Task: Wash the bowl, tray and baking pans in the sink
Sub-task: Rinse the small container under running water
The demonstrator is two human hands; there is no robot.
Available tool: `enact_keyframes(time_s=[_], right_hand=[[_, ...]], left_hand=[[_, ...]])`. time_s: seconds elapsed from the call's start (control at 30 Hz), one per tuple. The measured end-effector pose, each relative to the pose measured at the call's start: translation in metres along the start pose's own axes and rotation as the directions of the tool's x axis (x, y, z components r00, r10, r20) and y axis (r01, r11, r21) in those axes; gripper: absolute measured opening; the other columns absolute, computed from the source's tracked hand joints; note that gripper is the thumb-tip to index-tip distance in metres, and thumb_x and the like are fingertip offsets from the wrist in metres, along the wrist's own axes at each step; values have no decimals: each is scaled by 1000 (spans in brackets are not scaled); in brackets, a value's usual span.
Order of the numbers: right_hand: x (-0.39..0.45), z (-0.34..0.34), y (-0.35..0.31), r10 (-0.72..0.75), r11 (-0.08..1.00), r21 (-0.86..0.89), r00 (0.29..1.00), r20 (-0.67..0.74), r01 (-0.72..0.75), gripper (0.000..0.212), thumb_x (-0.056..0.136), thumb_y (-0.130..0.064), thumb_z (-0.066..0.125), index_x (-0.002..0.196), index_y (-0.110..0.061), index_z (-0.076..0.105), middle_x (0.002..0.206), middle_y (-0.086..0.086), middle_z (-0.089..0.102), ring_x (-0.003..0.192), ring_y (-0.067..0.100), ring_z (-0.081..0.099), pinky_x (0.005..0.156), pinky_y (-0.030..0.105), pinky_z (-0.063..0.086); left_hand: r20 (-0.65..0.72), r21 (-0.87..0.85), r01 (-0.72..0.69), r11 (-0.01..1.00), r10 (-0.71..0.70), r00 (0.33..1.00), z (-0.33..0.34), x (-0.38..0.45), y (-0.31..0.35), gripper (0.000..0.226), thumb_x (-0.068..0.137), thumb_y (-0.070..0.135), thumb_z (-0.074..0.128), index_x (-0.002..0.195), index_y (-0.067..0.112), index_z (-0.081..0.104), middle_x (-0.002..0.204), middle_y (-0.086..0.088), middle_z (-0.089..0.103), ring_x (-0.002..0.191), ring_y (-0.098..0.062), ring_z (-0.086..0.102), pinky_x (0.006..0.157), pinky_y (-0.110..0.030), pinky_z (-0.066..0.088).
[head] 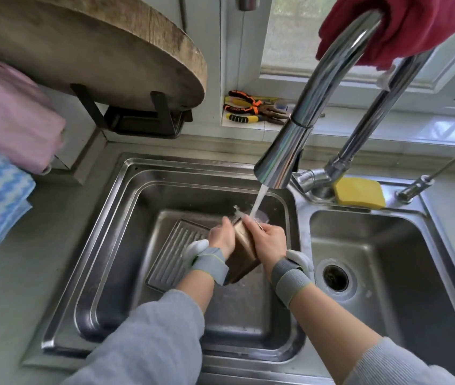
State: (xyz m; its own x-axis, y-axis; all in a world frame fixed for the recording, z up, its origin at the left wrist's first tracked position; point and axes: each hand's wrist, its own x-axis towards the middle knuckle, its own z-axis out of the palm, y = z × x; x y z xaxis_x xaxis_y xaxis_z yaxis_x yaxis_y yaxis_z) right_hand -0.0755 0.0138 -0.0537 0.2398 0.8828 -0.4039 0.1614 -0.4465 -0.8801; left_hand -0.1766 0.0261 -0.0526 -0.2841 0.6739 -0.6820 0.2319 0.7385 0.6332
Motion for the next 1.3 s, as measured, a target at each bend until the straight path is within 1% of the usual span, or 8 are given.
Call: enact_keyframes(time_s=[0.17, 0.33, 0.53, 0.6, 0.83, 1.03, 1.2, 1.3], right_hand=[[7, -11, -1, -48, 995, 89, 998, -32, 51, 60, 76, -53, 66, 58, 3, 56, 58, 7, 42, 59, 16, 37, 54, 33, 30], [9, 1, -12, 20, 964, 267, 993, -114, 11, 29, 92, -32, 58, 74, -10, 59, 66, 8, 45, 64, 16, 39, 58, 30, 34], [12, -6, -15, 147, 898, 420, 989, -2, -132, 30, 100, -25, 47, 80, -11, 65, 74, 6, 66, 67, 16, 62, 68, 30, 52], [8, -9, -7, 182, 863, 477, 983, 13, -166, 29, 100, -24, 46, 86, -8, 65, 78, 9, 67, 69, 19, 63, 74, 35, 54], [13, -4, -1, -140, 990, -6, 988, 71, 141, 24, 96, -19, 49, 83, -3, 60, 76, 8, 59, 75, 19, 52, 71, 33, 43], [-11, 26, -3, -236, 710, -513, 849, 473, 483, 37, 89, -11, 48, 125, -15, 55, 112, 8, 67, 104, 27, 61, 85, 34, 47], [0, 0, 19, -230, 646, -497, 769, 597, 579, 38, 86, -40, 30, 67, -19, 56, 68, 5, 59, 69, 22, 51, 93, 41, 43], [9, -1, 15, -227, 434, -643, 768, 599, 630, 40, 94, -33, 29, 85, -20, 66, 84, 4, 70, 87, 19, 60, 113, 40, 23]], left_hand=[[207, -123, 171, 978, -143, 968, -5, 35, -30, 64, 80, 47, 40, 126, 5, 55, 135, -15, 54, 123, -33, 53, 104, -46, 43], [280, -382, 347, 856, -251, 927, 18, -11, -12, 70, 94, 64, 15, 130, 13, 45, 128, -10, 51, 89, -32, 62, 66, -44, 57], [144, -308, 169, 936, -130, 981, 50, 32, -26, 142, 33, 102, 34, 148, 32, -13, 155, -6, 24, 135, -34, 38, 104, -52, 38], [66, -276, 180, 944, -168, 984, 52, 73, -52, 151, 23, 103, 41, 150, 29, 5, 147, -5, 41, 125, -33, 51, 101, -54, 42], [257, -350, 214, 912, -126, 958, 9, 22, -15, 66, 86, 67, 36, 114, 12, 61, 113, -15, 65, 105, -36, 63, 80, -52, 55], [110, -352, 64, 934, -27, 994, -2, 16, -1, 45, 91, 37, 46, 114, 0, 59, 110, -20, 65, 96, -29, 62, 87, -39, 50], [78, -534, 91, 840, -58, 995, -6, 13, -20, 18, 100, 13, 32, 105, 11, 49, 89, -17, 56, 64, -24, 55, 58, -38, 50], [224, -587, 171, 791, -45, 974, 0, 4, -27, 24, 103, 29, 34, 104, 13, 51, 77, -13, 58, 55, -22, 61, 51, -38, 54]])
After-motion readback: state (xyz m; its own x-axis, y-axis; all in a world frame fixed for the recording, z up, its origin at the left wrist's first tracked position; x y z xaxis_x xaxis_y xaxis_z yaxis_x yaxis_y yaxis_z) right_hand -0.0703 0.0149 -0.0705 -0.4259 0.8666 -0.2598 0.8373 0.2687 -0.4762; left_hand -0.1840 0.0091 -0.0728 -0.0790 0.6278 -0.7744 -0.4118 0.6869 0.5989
